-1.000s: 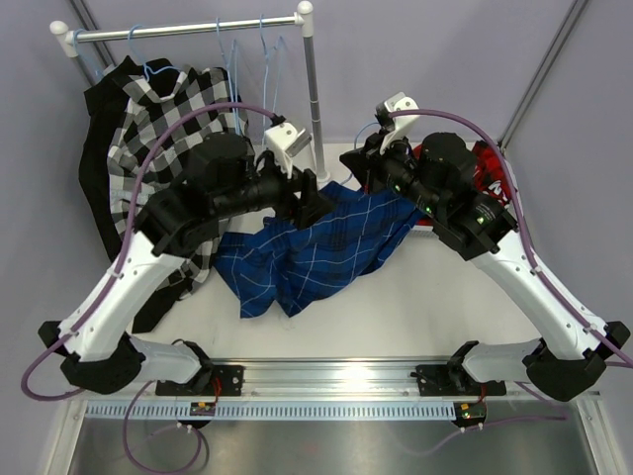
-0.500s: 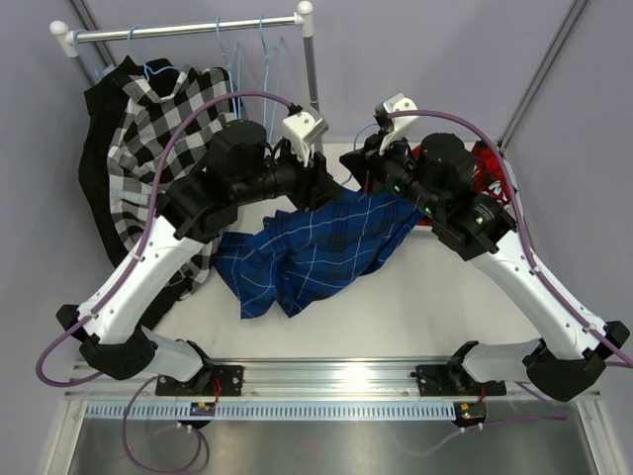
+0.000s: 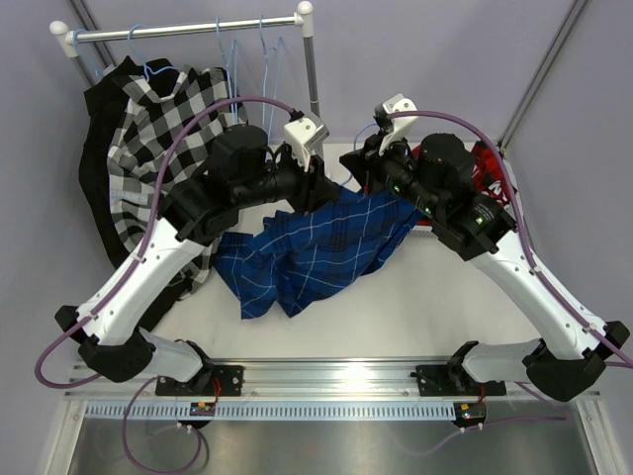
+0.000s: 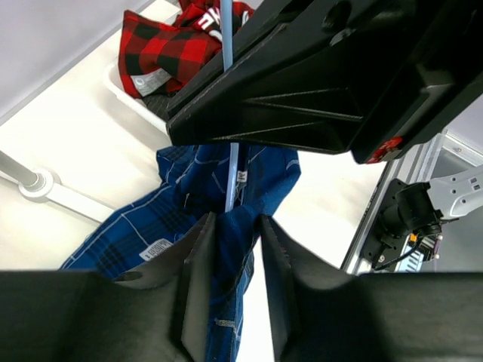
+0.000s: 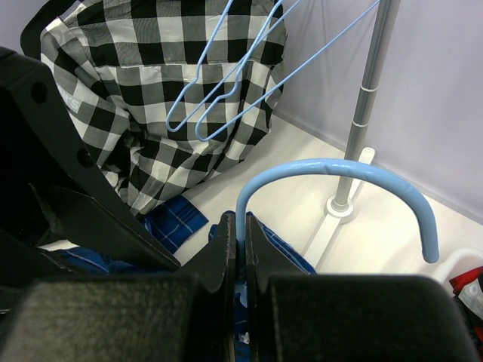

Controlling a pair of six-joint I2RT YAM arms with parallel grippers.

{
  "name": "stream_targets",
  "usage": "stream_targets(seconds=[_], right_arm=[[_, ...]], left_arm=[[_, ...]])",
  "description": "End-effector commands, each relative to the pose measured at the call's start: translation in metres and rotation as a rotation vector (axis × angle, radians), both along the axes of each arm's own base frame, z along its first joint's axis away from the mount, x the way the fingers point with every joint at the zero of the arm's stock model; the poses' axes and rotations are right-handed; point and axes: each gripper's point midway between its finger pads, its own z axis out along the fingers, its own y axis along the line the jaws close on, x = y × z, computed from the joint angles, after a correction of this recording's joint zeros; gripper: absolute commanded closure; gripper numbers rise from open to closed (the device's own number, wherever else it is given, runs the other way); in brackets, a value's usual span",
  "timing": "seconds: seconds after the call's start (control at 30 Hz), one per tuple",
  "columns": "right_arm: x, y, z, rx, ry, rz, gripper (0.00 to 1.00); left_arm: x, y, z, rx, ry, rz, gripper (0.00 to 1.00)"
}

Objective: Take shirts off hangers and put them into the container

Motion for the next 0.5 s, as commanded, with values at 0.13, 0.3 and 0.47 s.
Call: stream_targets(seconds=[0.13, 0.3, 0.47], right_arm=[[0.0, -0.015, 0.033, 0.037, -0.101, -0.054, 1.0], [0.01, -0.029, 0.029, 0.004, -0.107, -0.142, 1.0], [0.023, -0.059, 0.032, -0.015, -0.113, -0.292, 1.0]], left_arm=[[-0.003, 0.008, 0.011, -0.027, -0.05, -0.009, 0.91], [-0.002, 0.031, 0.027, -0.032, -0.124, 0.055, 1.0], [-0.006, 0.058, 0.018, 0.007, -0.165, 0.121, 1.0]])
